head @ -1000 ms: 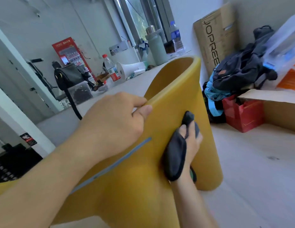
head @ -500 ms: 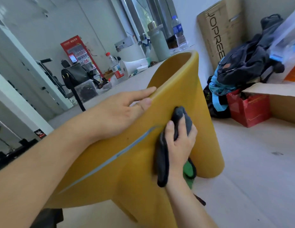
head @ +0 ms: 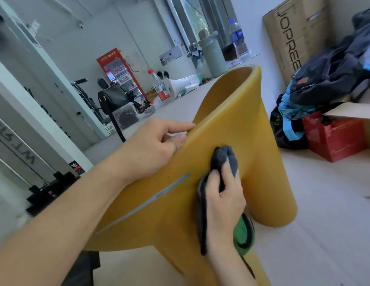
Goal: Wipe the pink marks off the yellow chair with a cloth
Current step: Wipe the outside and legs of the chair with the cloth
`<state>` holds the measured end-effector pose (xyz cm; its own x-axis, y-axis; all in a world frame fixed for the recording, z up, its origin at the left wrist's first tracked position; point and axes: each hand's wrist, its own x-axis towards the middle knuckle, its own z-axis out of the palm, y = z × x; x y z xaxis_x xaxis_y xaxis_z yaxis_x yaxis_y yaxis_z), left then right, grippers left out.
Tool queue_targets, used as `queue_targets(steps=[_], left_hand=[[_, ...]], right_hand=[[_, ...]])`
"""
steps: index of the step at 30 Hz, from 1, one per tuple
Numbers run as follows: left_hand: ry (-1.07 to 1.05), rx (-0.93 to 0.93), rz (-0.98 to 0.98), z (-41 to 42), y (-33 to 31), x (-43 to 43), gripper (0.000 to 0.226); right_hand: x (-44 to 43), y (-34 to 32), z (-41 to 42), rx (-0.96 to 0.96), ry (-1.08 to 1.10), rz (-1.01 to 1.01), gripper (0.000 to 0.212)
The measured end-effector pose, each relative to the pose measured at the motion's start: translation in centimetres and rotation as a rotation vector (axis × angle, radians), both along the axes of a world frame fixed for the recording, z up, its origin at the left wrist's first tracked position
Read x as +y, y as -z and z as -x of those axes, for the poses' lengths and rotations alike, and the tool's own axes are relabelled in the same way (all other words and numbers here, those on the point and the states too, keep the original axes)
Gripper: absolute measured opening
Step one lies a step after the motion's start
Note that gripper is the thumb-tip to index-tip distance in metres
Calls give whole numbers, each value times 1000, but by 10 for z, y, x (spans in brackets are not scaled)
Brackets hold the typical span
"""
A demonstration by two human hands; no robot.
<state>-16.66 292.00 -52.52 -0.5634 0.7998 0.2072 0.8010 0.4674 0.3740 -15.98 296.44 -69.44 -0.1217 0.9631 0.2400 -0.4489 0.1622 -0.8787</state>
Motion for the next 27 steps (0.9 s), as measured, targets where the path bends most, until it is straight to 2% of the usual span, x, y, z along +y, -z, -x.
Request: queue_targets(steps=[2, 4, 6, 7, 8, 11, 12, 13, 15, 17, 19, 21, 23, 25, 27], left_hand=[[-14, -7, -30, 1, 0, 4, 33], [-33, -49, -38, 1, 0, 5, 33], [-26, -46, -22, 0, 0, 5, 31], [-25, -45, -12, 0, -1, 5, 31], [-27, -39, -4, -2, -1, 7, 31], [1, 67, 2, -2, -2, 21, 36], [9, 117, 1, -2, 0, 27, 39], [8, 173, 3, -3, 1, 34, 42], [-4, 236, 9, -5, 2, 43, 45], [21, 119, -39, 0, 0, 44, 43], [40, -36, -78, 3, -1, 32, 38], [43, -57, -47, 3, -1, 18, 33], [49, 12, 5, 5, 1, 11, 35], [56, 154, 14, 2, 4, 10, 38], [102, 413, -77, -9, 8, 8, 40]], right_hand=[[-36, -23, -6, 104, 84, -185, 42], [-48, -21, -5, 198, 73, -381, 41], [-19, 4, 2, 159, 108, -503, 41], [-1, 21, 7, 127, 98, -432, 41], [19, 35, 12, 90, 45, -279, 41], [57, 55, 13, 82, -271, 237, 39], [56, 51, 9, 67, -296, 269, 42], [49, 39, 4, 52, -256, 238, 44], [20, -3, -8, 106, -61, 27, 44], [-8, -34, -12, 201, 77, -215, 41], [-7, -34, -9, 216, 177, -407, 38], [22, -8, 1, 176, 212, -431, 38], [53, 23, 12, 87, 106, -186, 40], [75, 60, 18, -140, -146, 73, 39], [95, 99, 16, -471, -435, 135, 31]])
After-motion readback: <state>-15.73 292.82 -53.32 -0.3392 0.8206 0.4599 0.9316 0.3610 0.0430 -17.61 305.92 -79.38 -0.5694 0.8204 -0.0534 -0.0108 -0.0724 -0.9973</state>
